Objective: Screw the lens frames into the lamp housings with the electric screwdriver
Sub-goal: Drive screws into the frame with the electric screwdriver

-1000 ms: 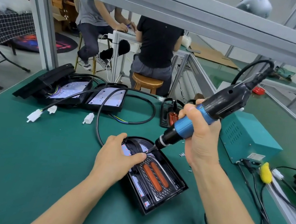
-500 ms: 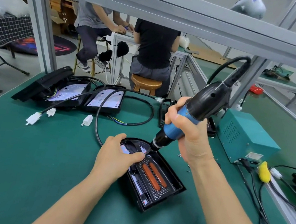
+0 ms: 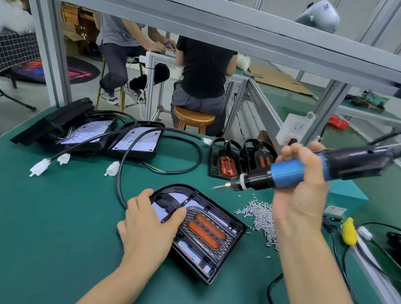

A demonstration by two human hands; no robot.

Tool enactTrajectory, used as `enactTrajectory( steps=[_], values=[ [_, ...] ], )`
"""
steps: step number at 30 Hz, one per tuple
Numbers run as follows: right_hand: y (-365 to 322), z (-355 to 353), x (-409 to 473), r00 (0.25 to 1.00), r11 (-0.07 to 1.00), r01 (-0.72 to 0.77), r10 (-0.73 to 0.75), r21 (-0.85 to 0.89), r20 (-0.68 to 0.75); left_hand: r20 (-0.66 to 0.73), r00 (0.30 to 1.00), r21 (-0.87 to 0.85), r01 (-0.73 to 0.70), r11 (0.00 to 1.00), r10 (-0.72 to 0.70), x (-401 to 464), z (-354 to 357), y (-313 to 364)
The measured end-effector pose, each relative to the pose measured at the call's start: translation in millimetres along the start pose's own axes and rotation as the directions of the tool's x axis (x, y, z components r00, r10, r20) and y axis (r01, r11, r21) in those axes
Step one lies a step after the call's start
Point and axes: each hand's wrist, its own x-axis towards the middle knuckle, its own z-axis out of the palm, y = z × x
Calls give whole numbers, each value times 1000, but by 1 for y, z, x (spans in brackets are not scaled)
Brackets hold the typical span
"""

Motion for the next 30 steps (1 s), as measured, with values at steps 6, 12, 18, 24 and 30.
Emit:
enactTrajectory(
  steps=[6, 12, 18, 24, 30],
  values=[
    [-39, -20, 10, 991, 993, 120, -121, -15, -61, -112, 955, 288, -232, 929, 273, -1, -7, 14],
    [-52, -33, 5, 965, 973, 194, -213, -128, -154, 272, 685, 305, -727, 615, 675, -3, 30, 98],
    [-64, -46, 6, 940, 958, 229, -264, -173, -217, 649, 646, 491, -759, 427, 402, 0, 81, 134],
    [-74, -58, 7, 929, 949, 248, -290, -195, -231, 675, 650, 557, -759, 337, 348, -3, 98, 127],
    [-78, -63, 4, 932, 951, 228, -276, -210, -237, 677, 619, 522, -786, 333, 399, -5, 102, 119]
  ],
)
